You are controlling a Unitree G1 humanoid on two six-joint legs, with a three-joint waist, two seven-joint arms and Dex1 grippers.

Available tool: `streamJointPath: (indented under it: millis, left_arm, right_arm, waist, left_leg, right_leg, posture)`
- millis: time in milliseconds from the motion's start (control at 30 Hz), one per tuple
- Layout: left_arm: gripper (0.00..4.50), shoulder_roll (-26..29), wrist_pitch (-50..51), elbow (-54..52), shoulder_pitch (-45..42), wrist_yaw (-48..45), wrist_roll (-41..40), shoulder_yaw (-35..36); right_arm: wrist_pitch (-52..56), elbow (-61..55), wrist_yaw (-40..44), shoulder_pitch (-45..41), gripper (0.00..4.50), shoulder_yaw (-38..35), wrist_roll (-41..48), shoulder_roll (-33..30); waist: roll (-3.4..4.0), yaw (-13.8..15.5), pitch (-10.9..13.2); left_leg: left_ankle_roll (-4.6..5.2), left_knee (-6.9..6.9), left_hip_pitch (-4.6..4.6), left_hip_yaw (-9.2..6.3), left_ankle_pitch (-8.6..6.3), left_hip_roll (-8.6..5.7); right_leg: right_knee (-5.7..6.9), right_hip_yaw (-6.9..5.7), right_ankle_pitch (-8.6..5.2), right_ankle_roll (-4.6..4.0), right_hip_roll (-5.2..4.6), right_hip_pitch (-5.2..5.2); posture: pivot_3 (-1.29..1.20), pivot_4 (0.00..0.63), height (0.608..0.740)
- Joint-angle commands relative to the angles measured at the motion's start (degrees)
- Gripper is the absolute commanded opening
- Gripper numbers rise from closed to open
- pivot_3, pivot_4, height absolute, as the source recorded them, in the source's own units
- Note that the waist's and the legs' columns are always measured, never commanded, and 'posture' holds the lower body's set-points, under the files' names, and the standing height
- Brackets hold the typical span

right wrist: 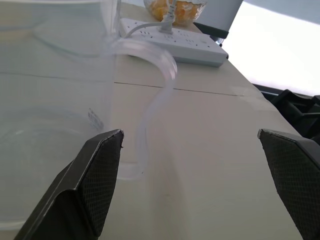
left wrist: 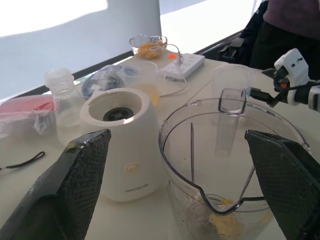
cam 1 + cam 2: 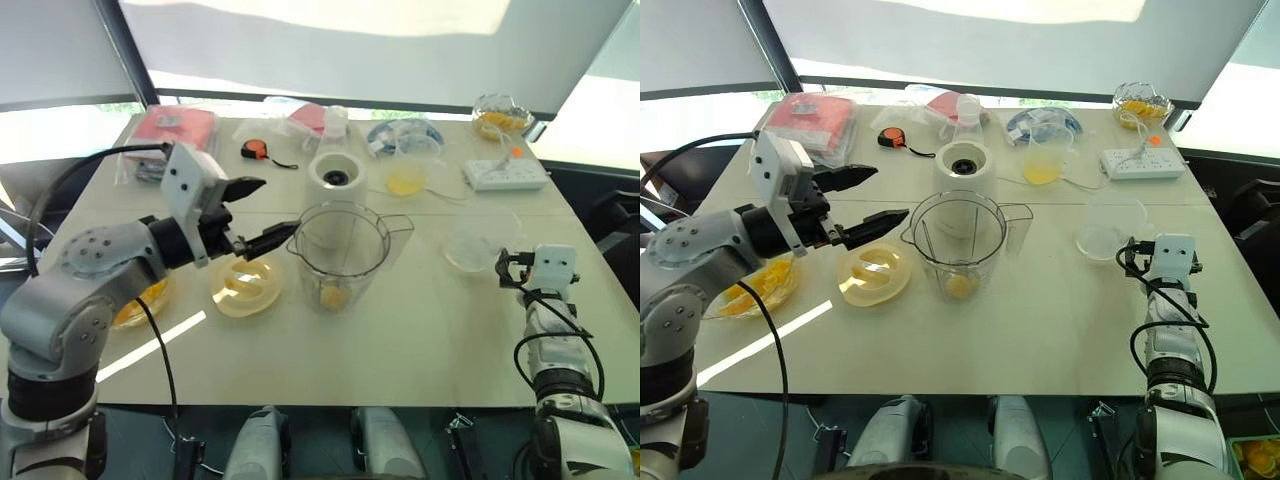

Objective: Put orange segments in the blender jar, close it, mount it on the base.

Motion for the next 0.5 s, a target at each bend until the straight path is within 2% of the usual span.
streamJointPath:
  millis: [33,67,167,367,400,500]
  left_arm:
    - [4.47,0.85,-0.27,-1.95,0.16,0.56,-0.67,1.05]
    - [4.47,1.13,-0.22,-2.01,0.56,0.35,-0.71,1.13]
    - [4.5,1.79,-0.32,-1.89,1.31,-0.14,-0.71,1.36]
    - [4.5,2.92,-0.66,-1.79,2.5,-0.33,-0.74,2.03]
    - [4.5,2.9,-0.68,-1.87,2.56,-0.19,-0.76,1.98]
    - [4.5,2.73,-0.68,-2.14,2.71,0.25,-0.74,1.74]
  right_arm:
    - [-3.17,4.55,0.67,-3.95,4.5,0.92,-0.62,-1.74]
    - [-3.86,6.2,0.53,-4.88,4.5,1.26,-0.94,-1.91]
    - [-5.52,9.29,1.18,-6.63,3.59,1.9,-1.13,-2.03]
    - [-7.05,12.64,1.02,-7.82,0.39,2.98,-1.4,-2.19]
    - [-7.31,12.81,1.16,-7.69,0.05,3.09,-1.41,-2.13]
    - [-7.91,13.09,1.24,-7.43,0.05,3.42,-1.63,-1.78]
  waist:
    - [0.0,-0.43,0.0]
    - [0.0,-0.77,0.0]
    - [0.0,-1.1,0.0]
    - [0.0,-1.09,0.01]
    - [0.0,-1.04,0.01]
    - [-0.01,-1.01,0.0]
  left_leg:
    - [0.0,0.0,0.0,-0.01,0.0,0.0]
    - [0.0,0.0,0.0,0.0,0.0,0.0]
    - [0.0,-0.02,0.0,-0.02,0.0,0.0]
    - [0.0,-0.05,0.0,-0.02,0.0,0.01]
    - [0.0,-0.04,0.0,-0.02,0.0,0.01]
    - [0.0,-0.03,0.0,-0.05,0.0,0.0]
  right_leg:
    - [0.0,0.0,0.0,0.0,0.0,0.0]
    - [0.0,0.01,0.0,0.0,0.0,0.01]
    - [0.0,0.0,0.0,0.01,0.0,0.0]
    - [-0.03,0.0,0.0,0.01,0.0,0.0]
    - [-0.03,0.0,0.0,0.01,0.0,0.01]
    - [-0.08,0.0,0.0,0.01,-0.01,0.08]
  posture:
    - [0.0,0.15,0.74]
    - [0.0,0.15,0.74]
    - [0.0,0.15,0.74]
    - [0.0,0.15,0.74]
    - [0.0,0.15,0.74]
    - [0.0,0.15,0.74]
